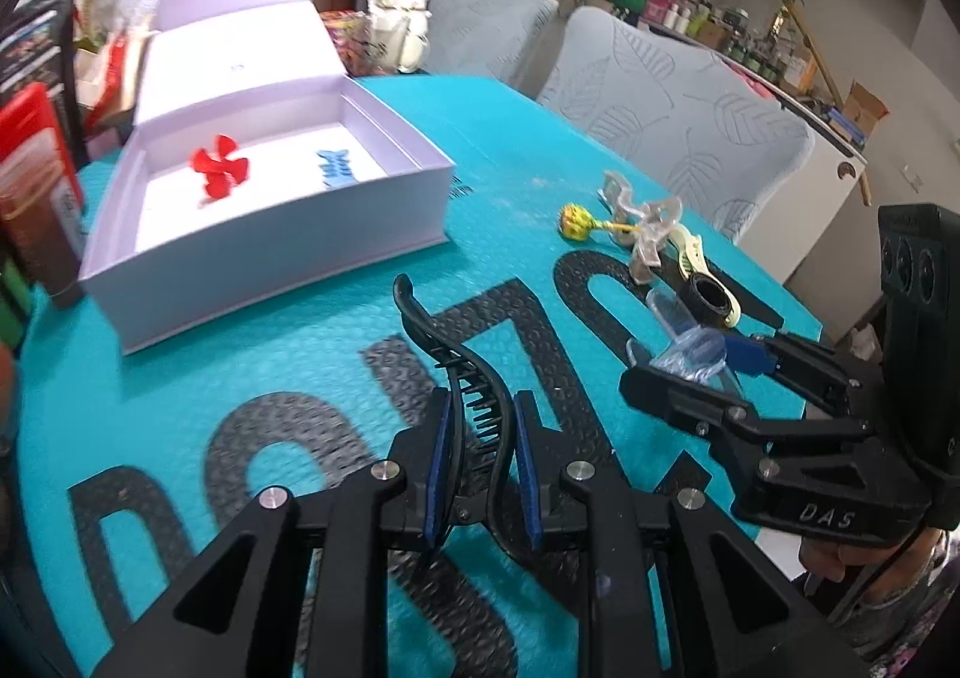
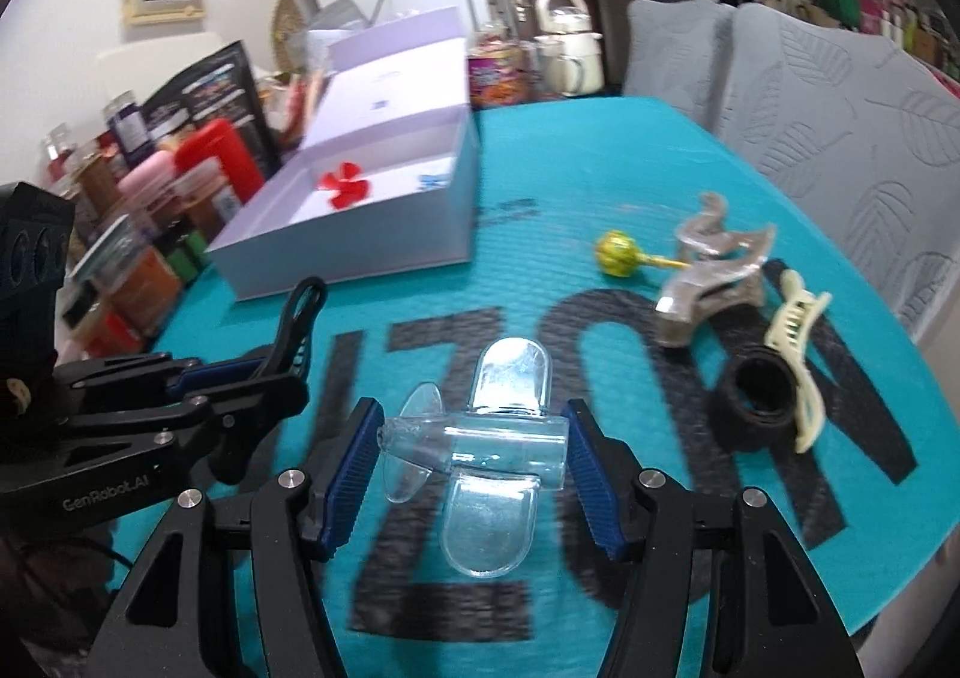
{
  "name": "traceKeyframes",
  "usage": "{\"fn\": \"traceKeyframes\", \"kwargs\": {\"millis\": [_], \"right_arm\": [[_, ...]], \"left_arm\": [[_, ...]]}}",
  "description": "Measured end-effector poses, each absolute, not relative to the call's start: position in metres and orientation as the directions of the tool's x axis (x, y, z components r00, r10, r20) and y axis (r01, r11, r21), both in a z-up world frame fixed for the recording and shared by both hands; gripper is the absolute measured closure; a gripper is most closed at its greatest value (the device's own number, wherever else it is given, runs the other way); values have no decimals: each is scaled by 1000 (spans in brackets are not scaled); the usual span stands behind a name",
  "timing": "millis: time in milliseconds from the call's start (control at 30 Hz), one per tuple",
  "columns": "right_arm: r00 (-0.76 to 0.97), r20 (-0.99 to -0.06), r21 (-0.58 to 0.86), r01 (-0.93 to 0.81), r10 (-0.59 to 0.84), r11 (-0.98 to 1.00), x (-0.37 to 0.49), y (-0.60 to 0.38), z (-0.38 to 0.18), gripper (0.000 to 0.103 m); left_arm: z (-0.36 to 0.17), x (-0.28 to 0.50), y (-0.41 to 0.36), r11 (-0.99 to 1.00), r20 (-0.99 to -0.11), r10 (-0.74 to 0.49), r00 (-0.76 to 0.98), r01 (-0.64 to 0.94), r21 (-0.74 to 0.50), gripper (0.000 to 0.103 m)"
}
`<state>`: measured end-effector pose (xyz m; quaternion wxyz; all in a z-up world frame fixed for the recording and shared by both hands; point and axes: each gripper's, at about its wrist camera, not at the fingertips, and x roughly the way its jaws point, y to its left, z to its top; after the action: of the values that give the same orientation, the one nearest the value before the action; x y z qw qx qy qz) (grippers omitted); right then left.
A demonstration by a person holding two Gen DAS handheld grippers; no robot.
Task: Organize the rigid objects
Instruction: 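Lift the black headband with the left tool while the right tool approaches the clear plastic piece, then carry the headband with the left tool while the right tool carries the clear plastic piece toward the box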
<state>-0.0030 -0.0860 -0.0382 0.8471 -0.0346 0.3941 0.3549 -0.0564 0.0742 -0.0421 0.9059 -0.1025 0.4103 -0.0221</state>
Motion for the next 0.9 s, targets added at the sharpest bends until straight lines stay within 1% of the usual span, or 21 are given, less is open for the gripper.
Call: {"fn": "traceKeyframes", "kwargs": {"millis": [433, 633, 900], "right_arm": [[369, -643, 239, -736, 671, 634, -43, -57, -18, 42], [342, -627, 225, -780, 700, 583, -51, -41, -5, 42], [323, -605, 220, -810, 728, 543, -47, -23, 13, 42]], "left_arm": [[-5, -105, 95, 976, -661, -11, 750, -135, -169, 83], [12, -111, 106, 973, -619, 26, 785, -163, -165, 83], [29, -106, 120, 973, -588, 43, 808, -167, -159, 83]]}}
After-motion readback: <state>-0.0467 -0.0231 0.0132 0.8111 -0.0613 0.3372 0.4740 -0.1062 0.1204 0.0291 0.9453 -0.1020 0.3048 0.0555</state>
